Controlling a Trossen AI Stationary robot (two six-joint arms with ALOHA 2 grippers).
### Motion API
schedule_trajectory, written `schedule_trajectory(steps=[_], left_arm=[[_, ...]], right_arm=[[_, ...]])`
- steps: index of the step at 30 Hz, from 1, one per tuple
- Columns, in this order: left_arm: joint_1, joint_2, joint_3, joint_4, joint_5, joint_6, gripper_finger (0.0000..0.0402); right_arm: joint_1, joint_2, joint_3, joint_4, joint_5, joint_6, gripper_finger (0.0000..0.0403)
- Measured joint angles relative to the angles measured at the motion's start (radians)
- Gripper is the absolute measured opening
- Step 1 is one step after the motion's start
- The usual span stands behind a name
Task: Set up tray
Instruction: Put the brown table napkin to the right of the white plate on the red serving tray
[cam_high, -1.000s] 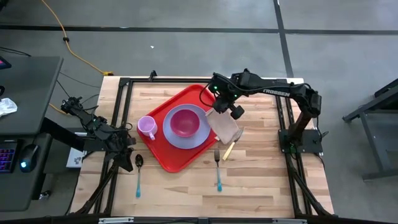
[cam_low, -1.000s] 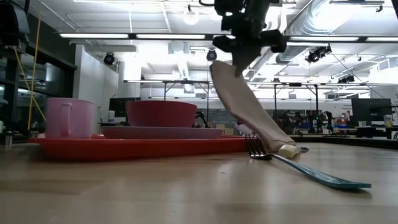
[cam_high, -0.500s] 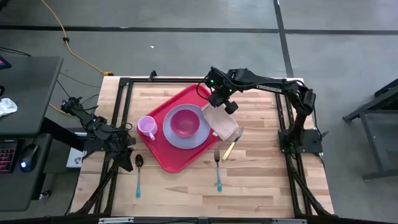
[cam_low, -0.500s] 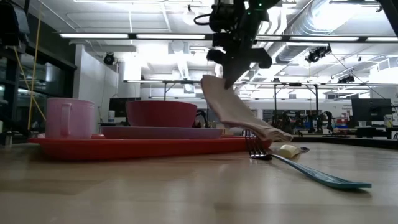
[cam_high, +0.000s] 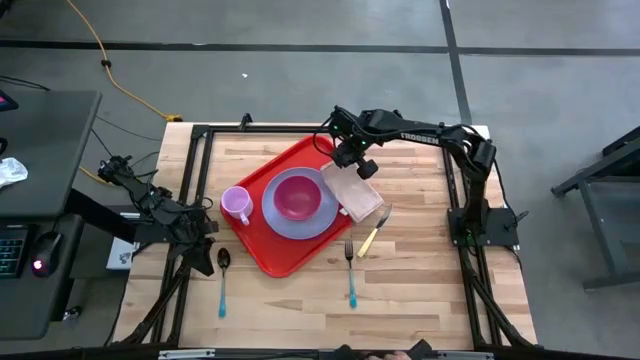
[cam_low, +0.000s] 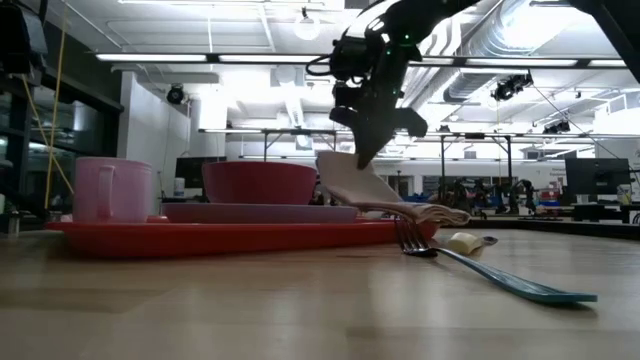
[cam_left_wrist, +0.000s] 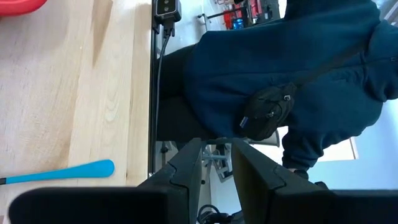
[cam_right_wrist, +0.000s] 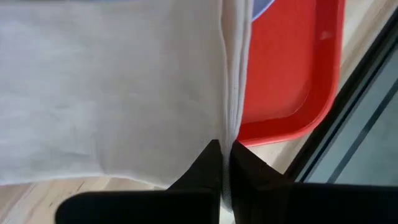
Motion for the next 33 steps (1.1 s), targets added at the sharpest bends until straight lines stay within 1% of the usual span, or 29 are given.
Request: schedule_trajectory(steps=[8, 14, 18, 33], left_arm=[[0.000, 0.000, 0.000, 0.000, 0.002, 0.000, 0.0117], [0.000, 0.000, 0.000, 0.000, 0.002, 0.000, 0.0117], [0.000, 0.000, 0.000, 0.000, 0.002, 0.000, 0.0117], [0.000, 0.000, 0.000, 0.001, 0.001, -0.001, 0.0117]], right_arm=[[-0.028, 0.003, 0.000, 0.066, -0.023, -0.016, 0.0000], [-0.035, 0.045, 0.000, 0.069, -0.018, -0.016, 0.0000], [-0.034, 0.068, 0.000, 0.079, 0.011, -0.023, 0.0000], [-0.039, 0.136, 0.000, 0.151, 0.002, -0.017, 0.0000]])
